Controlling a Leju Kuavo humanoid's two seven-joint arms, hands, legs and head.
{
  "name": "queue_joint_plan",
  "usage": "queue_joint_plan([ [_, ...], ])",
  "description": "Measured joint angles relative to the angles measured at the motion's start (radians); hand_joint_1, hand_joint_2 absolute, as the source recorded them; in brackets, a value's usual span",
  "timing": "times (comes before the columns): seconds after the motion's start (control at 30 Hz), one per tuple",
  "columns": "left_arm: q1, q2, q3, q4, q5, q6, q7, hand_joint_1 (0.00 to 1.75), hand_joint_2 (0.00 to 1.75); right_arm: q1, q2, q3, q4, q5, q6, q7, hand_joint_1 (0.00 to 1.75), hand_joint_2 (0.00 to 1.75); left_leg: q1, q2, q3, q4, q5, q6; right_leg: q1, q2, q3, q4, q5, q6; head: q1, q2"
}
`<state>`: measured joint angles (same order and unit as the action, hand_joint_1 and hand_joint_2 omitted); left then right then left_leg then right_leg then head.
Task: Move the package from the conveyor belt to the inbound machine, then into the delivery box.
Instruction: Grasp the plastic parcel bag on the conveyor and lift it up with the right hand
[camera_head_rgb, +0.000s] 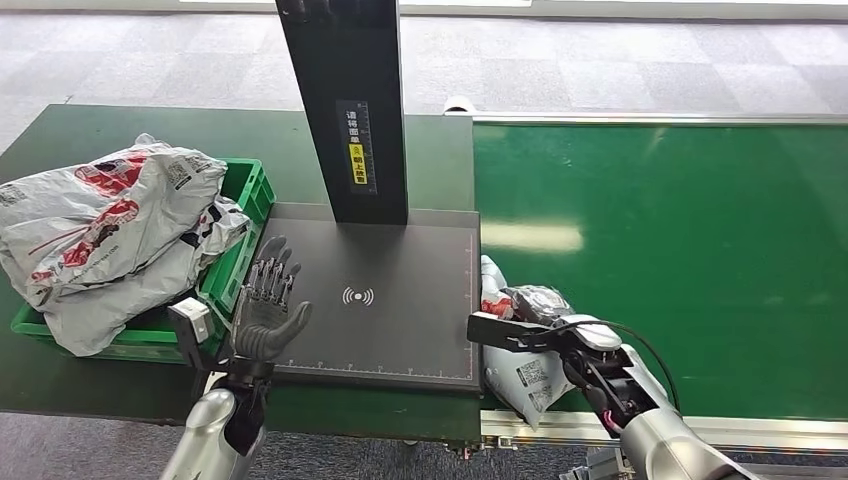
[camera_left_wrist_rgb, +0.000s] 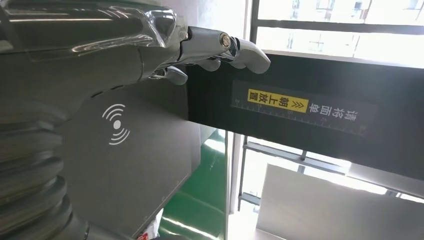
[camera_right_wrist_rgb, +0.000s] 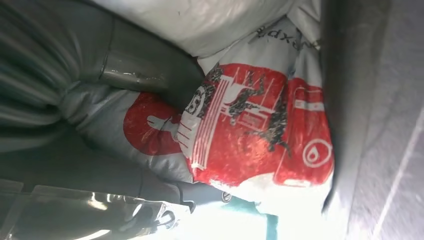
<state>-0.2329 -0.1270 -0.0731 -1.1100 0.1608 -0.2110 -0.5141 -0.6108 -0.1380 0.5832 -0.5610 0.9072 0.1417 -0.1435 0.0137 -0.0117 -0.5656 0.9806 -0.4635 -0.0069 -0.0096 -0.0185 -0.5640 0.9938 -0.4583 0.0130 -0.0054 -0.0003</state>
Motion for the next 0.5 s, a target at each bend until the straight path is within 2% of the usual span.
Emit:
queue_joint_plan([
  [0.1, 0.037, 0.008, 0.001, -0.041, 0.013, 0.001, -0.002, 0.00, 1.75, 0.029, -0.010, -0.003, -0.051, -0.097, -0.087, -0.063, 1.75, 1.75, 0.000, 0.001, -0.003, 0.000, -0.001, 0.000, 0.000, 0.000, -0.002, 0.000, 0.000, 0.000, 0.000, 0.000],
  [0.23, 0.063, 0.014, 0.004, -0.067, 0.016, 0.001, -0.006, 0.00, 1.75, 0.069, -0.014, -0.038, -0.125, -0.184, -0.168, -0.096, 1.75, 1.75, 0.000, 0.001, -0.007, 0.000, -0.001, 0.000, 0.000, 0.001, -0.006, 0.000, 0.000, 0.000, 0.000, 0.000],
  [0.5, 0.088, 0.020, 0.009, -0.094, 0.016, 0.001, -0.013, 0.00, 1.75, 0.120, -0.032, -0.118, -0.279, -0.248, -0.198, -0.098, 1.75, 1.75, 0.000, 0.001, -0.013, 0.000, 0.000, 0.000, 0.000, 0.001, -0.012, 0.001, 0.000, 0.000, 0.000, 0.000],
])
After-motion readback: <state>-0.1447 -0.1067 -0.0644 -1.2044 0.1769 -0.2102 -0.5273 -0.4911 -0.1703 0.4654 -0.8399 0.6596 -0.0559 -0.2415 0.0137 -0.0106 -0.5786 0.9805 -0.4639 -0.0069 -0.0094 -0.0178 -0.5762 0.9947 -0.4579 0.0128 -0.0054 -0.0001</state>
